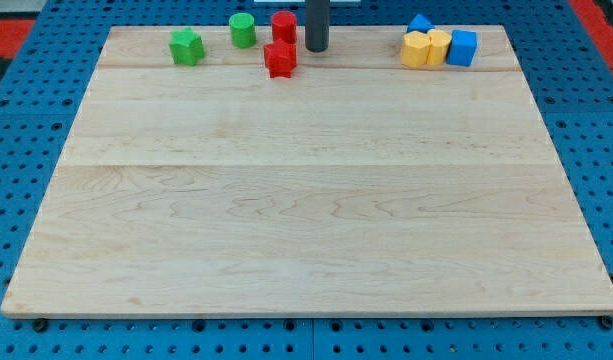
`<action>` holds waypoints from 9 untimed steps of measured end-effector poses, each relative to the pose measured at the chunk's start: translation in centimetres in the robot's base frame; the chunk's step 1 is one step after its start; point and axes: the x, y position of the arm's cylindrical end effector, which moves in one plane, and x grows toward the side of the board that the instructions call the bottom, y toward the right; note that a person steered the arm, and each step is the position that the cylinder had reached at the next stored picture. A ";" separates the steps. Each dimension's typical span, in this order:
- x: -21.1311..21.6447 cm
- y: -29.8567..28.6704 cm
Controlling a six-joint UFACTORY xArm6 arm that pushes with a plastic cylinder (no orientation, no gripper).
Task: Slide the green star to the top
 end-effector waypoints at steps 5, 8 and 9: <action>6.9 -13.3; 4.3 -18.5; 3.1 -18.5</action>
